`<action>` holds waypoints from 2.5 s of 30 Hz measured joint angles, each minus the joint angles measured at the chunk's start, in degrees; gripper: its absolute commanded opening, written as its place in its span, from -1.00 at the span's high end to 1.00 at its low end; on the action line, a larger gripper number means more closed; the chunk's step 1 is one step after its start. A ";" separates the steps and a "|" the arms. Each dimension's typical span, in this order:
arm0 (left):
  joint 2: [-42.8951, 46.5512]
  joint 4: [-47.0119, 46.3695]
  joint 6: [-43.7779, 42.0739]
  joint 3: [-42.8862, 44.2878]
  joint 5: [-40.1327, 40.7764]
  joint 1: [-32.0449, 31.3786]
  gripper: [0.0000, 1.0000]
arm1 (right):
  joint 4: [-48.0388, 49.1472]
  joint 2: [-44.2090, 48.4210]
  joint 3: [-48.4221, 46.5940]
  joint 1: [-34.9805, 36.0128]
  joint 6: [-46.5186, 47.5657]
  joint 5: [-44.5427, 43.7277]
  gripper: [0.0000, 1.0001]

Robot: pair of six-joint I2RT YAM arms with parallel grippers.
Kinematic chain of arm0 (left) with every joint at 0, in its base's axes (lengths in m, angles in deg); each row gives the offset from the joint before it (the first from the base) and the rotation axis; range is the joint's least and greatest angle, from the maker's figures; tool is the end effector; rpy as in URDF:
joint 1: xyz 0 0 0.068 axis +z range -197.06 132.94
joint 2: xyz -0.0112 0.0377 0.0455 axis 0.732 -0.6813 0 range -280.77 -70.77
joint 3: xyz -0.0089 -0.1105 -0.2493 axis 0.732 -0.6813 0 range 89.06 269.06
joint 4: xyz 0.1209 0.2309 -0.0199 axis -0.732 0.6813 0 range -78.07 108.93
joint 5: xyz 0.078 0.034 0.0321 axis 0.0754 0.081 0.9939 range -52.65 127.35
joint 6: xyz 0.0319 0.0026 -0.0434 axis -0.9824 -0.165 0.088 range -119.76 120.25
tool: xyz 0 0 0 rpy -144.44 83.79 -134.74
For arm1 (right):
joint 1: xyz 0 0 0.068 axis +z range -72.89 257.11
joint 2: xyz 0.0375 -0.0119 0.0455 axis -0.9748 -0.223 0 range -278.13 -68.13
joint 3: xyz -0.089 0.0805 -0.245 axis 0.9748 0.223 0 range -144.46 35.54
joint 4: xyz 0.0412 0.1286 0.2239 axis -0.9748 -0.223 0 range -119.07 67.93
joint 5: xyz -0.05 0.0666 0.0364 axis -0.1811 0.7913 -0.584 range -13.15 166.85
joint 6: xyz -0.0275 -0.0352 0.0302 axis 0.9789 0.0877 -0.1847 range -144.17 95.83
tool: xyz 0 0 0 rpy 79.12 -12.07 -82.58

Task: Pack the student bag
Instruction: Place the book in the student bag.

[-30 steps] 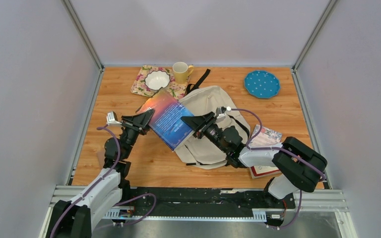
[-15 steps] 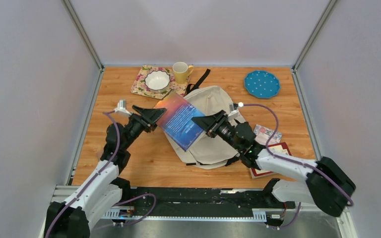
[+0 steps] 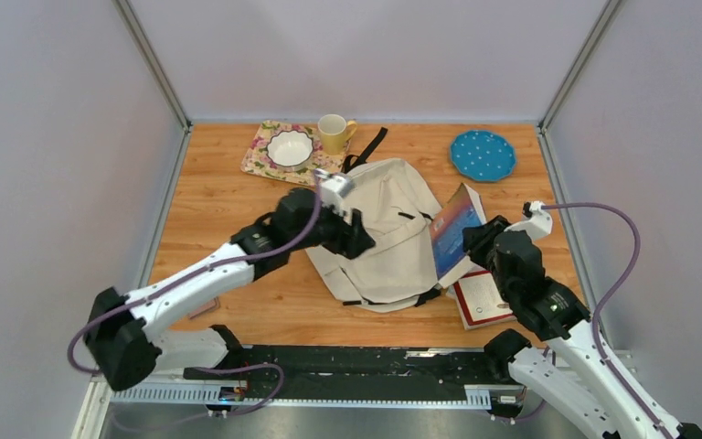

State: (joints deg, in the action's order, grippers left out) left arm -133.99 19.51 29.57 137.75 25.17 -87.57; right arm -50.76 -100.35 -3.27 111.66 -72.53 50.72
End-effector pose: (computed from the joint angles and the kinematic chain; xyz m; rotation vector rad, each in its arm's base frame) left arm 0.1882 -0.1707 0.3049 0.3517 2.0575 -0.9843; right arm 0.1170 0.0615 0.3021 0.5309 1.8774 0.5236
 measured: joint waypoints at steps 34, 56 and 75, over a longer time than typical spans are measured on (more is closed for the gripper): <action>-47.17 11.82 -27.10 30.62 -3.37 -23.02 -0.09 | -25.53 5.35 -11.78 -1.90 14.43 -11.06 1.00; -47.23 11.91 -26.53 30.77 0.96 -23.28 1.00 | -26.82 6.60 -10.67 -2.01 13.51 -9.35 1.00; -29.75 7.58 -21.66 25.33 14.67 -18.73 1.00 | -29.83 12.02 -10.67 -2.01 3.80 11.98 1.00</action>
State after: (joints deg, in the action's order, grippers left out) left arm -163.74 27.09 7.91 163.08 39.83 -106.30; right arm -80.59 -88.33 -13.94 109.65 -68.72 62.70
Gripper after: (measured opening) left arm 0.007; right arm 0.328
